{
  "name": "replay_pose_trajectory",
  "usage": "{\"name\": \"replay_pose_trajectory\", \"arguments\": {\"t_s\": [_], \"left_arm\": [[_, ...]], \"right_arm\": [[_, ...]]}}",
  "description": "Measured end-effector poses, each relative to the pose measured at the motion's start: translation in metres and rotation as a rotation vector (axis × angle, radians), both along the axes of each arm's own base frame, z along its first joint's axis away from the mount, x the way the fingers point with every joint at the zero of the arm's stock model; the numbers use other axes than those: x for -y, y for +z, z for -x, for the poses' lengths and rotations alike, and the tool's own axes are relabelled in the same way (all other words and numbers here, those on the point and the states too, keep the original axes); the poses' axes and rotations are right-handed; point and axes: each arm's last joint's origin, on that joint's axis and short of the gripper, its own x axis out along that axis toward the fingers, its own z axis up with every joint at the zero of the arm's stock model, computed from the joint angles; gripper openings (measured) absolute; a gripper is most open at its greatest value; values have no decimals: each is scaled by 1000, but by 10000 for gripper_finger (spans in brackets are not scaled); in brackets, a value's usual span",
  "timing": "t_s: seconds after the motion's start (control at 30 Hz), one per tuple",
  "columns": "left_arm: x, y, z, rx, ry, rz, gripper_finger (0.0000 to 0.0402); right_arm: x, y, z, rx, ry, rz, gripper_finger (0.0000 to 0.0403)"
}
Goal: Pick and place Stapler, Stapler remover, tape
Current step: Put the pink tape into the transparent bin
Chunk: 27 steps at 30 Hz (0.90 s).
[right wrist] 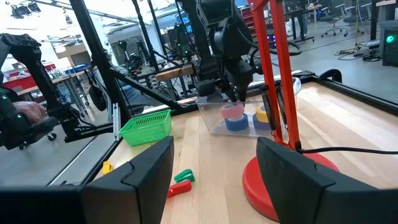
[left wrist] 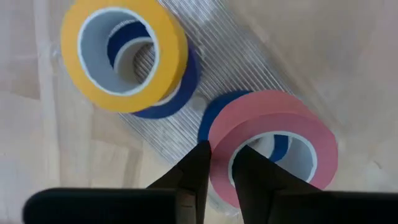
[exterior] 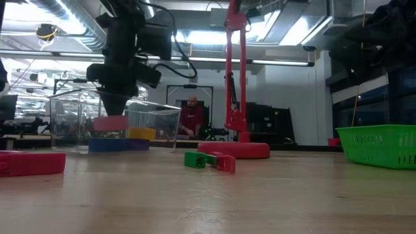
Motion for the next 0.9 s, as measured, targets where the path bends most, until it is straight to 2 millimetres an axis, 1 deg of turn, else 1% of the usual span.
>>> {"name": "replay_pose_trajectory", "arguments": {"t_s": [0.17,0.27,0.4,0.5,0.6,0.73,0.9], "left_arm": [[-2,0,1,-5,32,5,75],[-2,0,3,-15,53,42,67],[-1,0,4,-25,77,46,50],[-1,0,4,-22,91,46,47],[-1,0,4,-22,98,46,59],[-1,0,5,-31,126,45,87],[-1,0,10,-84,147,10,114]], "right_arm": [[0,0,0,1,0,0,232],[0,0,0,1,0,0,232],[0,0,0,1,0,0,232],[0,0,0,1,0,0,232],[0,0,0,1,0,0,232],[0,0,0,1,0,0,232],[0,0,0,1,0,0,232]]}}
